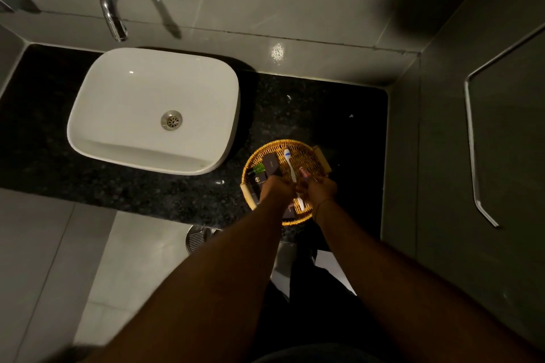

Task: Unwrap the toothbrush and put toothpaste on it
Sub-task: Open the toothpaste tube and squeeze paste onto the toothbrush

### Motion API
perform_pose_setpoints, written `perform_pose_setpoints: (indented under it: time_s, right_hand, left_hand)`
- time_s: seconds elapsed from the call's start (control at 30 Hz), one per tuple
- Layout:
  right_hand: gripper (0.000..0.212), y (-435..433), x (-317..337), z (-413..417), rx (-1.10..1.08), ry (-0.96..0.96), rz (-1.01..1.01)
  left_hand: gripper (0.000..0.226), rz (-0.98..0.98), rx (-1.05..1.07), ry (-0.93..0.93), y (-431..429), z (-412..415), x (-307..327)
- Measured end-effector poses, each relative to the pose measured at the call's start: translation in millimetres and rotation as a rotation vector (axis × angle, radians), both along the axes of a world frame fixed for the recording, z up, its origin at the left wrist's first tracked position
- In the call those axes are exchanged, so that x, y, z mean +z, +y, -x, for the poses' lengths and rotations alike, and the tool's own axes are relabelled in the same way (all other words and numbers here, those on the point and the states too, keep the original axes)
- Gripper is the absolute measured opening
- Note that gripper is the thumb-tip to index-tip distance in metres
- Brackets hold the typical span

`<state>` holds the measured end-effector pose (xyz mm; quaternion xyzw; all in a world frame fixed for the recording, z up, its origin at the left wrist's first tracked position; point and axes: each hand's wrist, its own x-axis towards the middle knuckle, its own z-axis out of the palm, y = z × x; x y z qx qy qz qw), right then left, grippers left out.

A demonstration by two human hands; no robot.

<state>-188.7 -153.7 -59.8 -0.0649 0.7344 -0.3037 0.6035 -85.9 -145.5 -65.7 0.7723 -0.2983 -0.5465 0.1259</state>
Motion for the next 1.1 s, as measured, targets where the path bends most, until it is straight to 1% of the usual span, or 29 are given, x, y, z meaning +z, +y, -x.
perform_pose_setpoints:
  time_s: [0.07,0.17,0.33,0.5,0.63,0.7,0.8,0.97,1.1]
  right_hand:
    - [0.035,-2.9,-5.1,2.9,0.113,0.113,-0.021]
    - [0.047,-2.9,-8.4,5.9,0.294,0.34,-0.071]
    - [0.053,2.5,-5.1,7.6,0.534,0.546,-0.036]
    - [0.059,1.8,-4.0,1.5,0.53,0.588,-0.005]
    - [0.046,-2.9,-3.7,2.7,0.584,0.586,0.02]
    - [0.041,-2.3,-2.8,4.3,0.633,0.61,0.038]
    - [0.034,0.0,-0.9,6.4,0.677,0.652,0.051]
    - [0.032,4.3,4.0,7.8,0.749,0.755,0.064]
    - [0.033,10.3,14.8,2.4,0.731,0.836,0.127]
  left_hand:
    - [0.024,0.018,-0.011,0.015,-1.6,0.3,0.9]
    - [0.024,0.013,0.001,0.025,-2.5,3.2,4.4]
    - [0.024,0.014,-0.007,-0.017,-1.3,4.6,4.6]
    - [0.02,0.023,-0.002,-0.074,2.3,4.7,0.8]
    - [0.021,0.045,-0.03,-0.147,3.9,5.1,1.9]
    - [0.019,0.047,-0.053,-0.155,5.6,4.5,2.8]
    - [0.022,0.067,-0.117,-0.17,9.2,3.1,5.9]
    - [0.023,0.179,-0.179,-0.235,15.7,-0.4,14.6]
    - [0.023,0.319,-0.237,-0.335,23.1,-7.8,32.1]
